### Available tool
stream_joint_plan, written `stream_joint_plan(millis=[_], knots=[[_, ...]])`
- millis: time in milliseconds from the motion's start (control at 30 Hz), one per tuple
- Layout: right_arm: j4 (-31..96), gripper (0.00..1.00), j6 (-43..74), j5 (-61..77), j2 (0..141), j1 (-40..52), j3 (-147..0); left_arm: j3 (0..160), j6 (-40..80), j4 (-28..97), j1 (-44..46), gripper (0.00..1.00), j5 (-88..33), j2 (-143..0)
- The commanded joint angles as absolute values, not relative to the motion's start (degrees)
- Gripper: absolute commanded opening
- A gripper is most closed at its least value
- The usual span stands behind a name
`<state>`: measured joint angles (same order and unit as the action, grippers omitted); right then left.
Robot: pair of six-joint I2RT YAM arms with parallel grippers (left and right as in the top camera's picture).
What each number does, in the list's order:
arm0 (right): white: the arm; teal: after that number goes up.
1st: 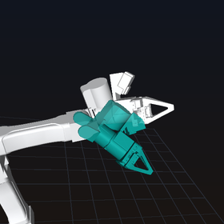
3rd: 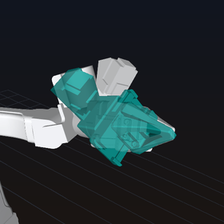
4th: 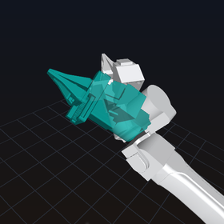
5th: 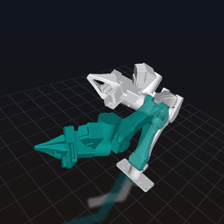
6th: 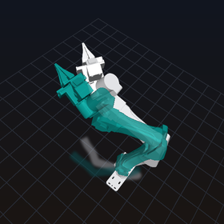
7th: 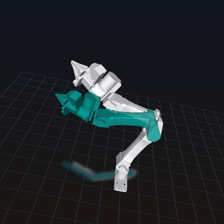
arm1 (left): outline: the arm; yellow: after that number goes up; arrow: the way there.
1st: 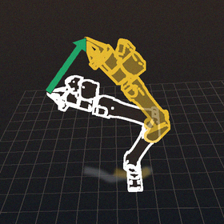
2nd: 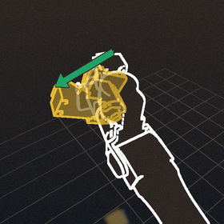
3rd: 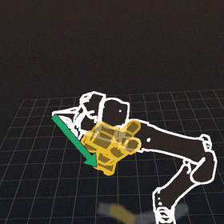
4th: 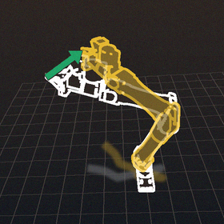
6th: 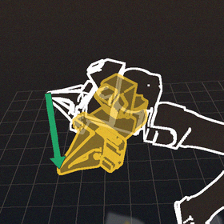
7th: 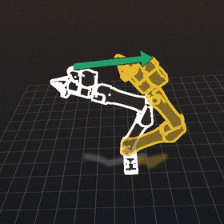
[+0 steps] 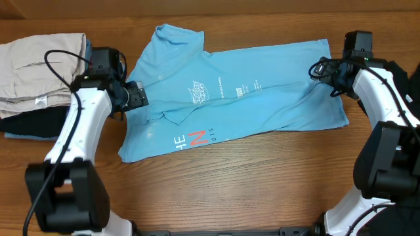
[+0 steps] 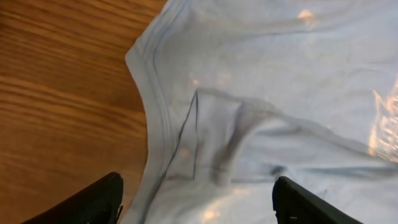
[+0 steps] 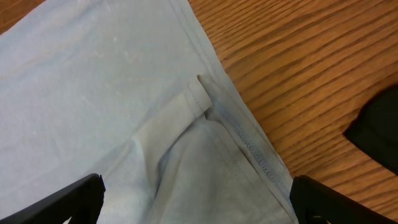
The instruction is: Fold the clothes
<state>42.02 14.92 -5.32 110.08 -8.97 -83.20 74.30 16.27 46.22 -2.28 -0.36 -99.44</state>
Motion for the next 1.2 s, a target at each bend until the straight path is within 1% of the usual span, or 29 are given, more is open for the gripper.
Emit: stream_joint_plan(millis=[0, 67, 100, 167, 233, 267, 300, 333, 400, 567, 600, 633, 667, 700, 733, 767, 800, 900, 933, 967, 1000, 1033, 1100, 1167], knots=[[41.7, 1.0, 14.9, -5.5, 107.7, -9.0, -84.5, 74.3, 15.3, 43.3, -2.2, 0.75, 0.6, -106.5], [41.7, 1.0, 14.9, -5.5, 107.7, -9.0, -84.5, 74.3, 15.9, 41.8, -2.2, 0.69, 0.1, -111.3], [41.7, 1.0, 14.9, -5.5, 107.7, -9.0, -84.5, 74.3, 15.9, 41.3, -2.2, 0.6, -0.2, -113.9], [41.7, 1.0, 14.9, -5.5, 107.7, -9.0, -84.5, 74.3, 15.9, 41.1, -2.2, 0.48, 0.1, -116.2], [41.7, 1.0, 14.9, -5.5, 107.7, -9.0, -84.5, 74.3, 15.8, 41.1, -2.2, 0.42, 0.5, -118.6], [41.7, 1.0, 14.9, -5.5, 107.7, -9.0, -84.5, 74.3, 15.8, 41.0, -2.2, 0.36, 1.1, -119.6], [41.7, 1.0, 15.0, -5.5, 107.7, -9.0, -84.5, 74.3, 15.8, 41.1, -2.2, 0.13, 3.3, -120.2], [41.7, 1.0, 14.9, -5.5, 107.7, -9.0, -84.5, 74.4, 15.8, 41.4, -2.4, 0.07, 5.7, -120.2], [41.7, 1.0, 14.9, -5.5, 107.7, -9.0, -84.5, 75.1, 15.8, 42.6, -2.9, 0.04, 8.9, -120.1], [41.7, 1.0, 14.9, -5.5, 107.7, -9.0, -84.5, 80.0, 15.2, 47.8, -3.4, 0.06, 14.9, -120.1], [41.7, 1.0, 14.9, -5.5, 107.7, -9.0, -84.5, 80.9, 15.2, 48.6, -3.4, 0.09, 14.7, -120.1], [41.7, 1.0, 14.9, -5.5, 107.7, -9.0, -84.5, 82.5, 15.2, 49.9, -3.3, 0.18, 13.6, -120.1], [41.7, 1.0, 14.9, -5.5, 107.7, -9.0, -84.5, 83.9, 15.2, 51.1, -3.2, 0.25, 13.4, -120.1], [41.7, 1.0, 14.9, -5.5, 107.7, -9.0, -84.5, 85.9, 15.2, 52.6, -3.2, 0.34, 12.8, -120.1], [41.7, 1.0, 14.9, -5.5, 107.7, -9.0, -84.5, 87.6, 15.2, 53.8, -3.2, 0.4, 11.7, -120.1], [41.7, 1.0, 14.9, -5.5, 107.7, -9.0, -84.5, 90.4, 15.2, 55.7, -3.2, 0.47, 9.6, -120.1], [41.7, 1.0, 14.9, -5.5, 107.7, -9.0, -84.5, 96.3, 15.2, 59.3, -3.2, 0.53, 4.1, -120.1], [41.7, 1.0, 15.0, -5.5, 107.7, -9.0, -84.5, 105.3, 15.2, 66.2, -3.2, 0.59, -2.3, -120.1], [41.7, 1.0, 15.0, -5.4, 107.7, -9.0, -84.5, 107.7, 15.2, 68.3, -3.3, 0.66, -3.1, -120.1], [41.4, 1.0, 15.0, -4.4, 107.7, -9.0, -84.5, 109.6, 15.2, 70.1, -3.5, 0.88, -4.1, -120.1], [41.6, 1.0, 15.0, -1.2, 107.7, -9.0, -84.5, 111.3, 15.2, 71.7, -3.8, 0.98, -6.3, -120.1], [44.0, 1.0, 15.0, 2.7, 107.7, -9.0, -84.5, 112.1, 15.2, 72.7, -4.2, 0.98, -8.4, -120.1], [50.9, 1.0, 14.6, 4.6, 107.7, -9.0, -84.5, 112.3, 15.2, 73.3, -4.7, 0.98, -12.8, -120.1], [55.6, 0.98, 6.4, 4.3, 107.7, -9.0, -84.5, 112.3, 15.1, 73.2, -4.6, 1.0, -12.9, -120.1]])
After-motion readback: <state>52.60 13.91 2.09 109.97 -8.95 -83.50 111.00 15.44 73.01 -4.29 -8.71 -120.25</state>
